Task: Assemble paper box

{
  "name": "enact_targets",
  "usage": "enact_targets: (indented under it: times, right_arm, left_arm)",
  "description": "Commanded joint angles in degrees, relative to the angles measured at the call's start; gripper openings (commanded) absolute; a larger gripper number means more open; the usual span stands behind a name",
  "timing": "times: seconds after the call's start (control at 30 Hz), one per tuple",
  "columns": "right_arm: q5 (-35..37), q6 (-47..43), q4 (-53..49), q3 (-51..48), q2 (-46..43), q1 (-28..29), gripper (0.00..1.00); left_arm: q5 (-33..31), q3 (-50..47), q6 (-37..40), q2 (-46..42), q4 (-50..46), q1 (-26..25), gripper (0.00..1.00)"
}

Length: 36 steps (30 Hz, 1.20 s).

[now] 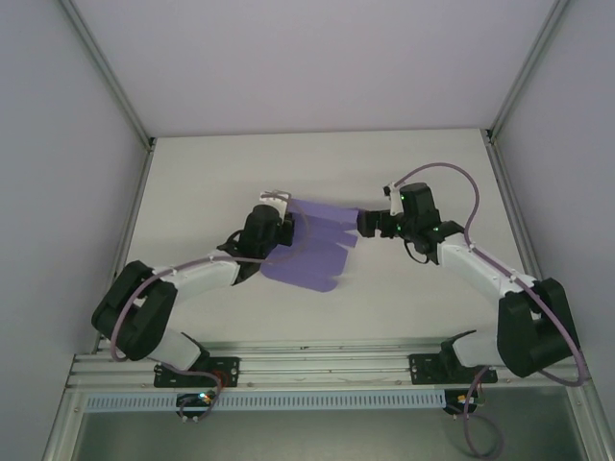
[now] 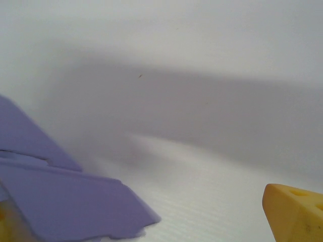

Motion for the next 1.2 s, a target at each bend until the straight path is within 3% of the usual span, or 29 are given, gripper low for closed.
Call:
enact_targets:
  times: [0.0, 0.2, 0.33, 0.6, 0.9, 1.17]
  right_arm:
    - [-2.8, 1.2, 4.7, 2.6, 2.1, -1.1, 1.00]
    - [-17.0, 0.6, 10.2, 4.1, 5.5, -1.2, 1.00]
    - [-22.1, 0.5, 11.2, 4.4, 5.4, -0.9, 1.00]
    - [-10.3, -4.0, 1.6, 0.7, -4.6, -2.1, 1.00]
    - [-12.0, -4.4, -1.4, -0.1, -13.0, -3.2, 1.00]
    - [-16.2, -4.5, -1.0, 1.4, -6.0, -1.2, 1.00]
  left_arm:
    - [2.9, -1.0, -0.8, -2.3, -0.4, 0.3, 0.00]
    - [4.8, -1.0, -0.6, -2.4, -0.5, 0.0, 0.00]
    - [4.4, -0.9, -1.0, -2.2, -0.2, -0.3, 0.00]
    - [0.8, -0.3, -1.7, -3.0, -2.2, -0.3, 0.00]
    - [-0.1, 0.1, -1.5, -3.3, -3.5, -0.4, 0.00]
    - [-0.3, 0.1, -1.8, -4.3, -4.0, -0.5, 0.00]
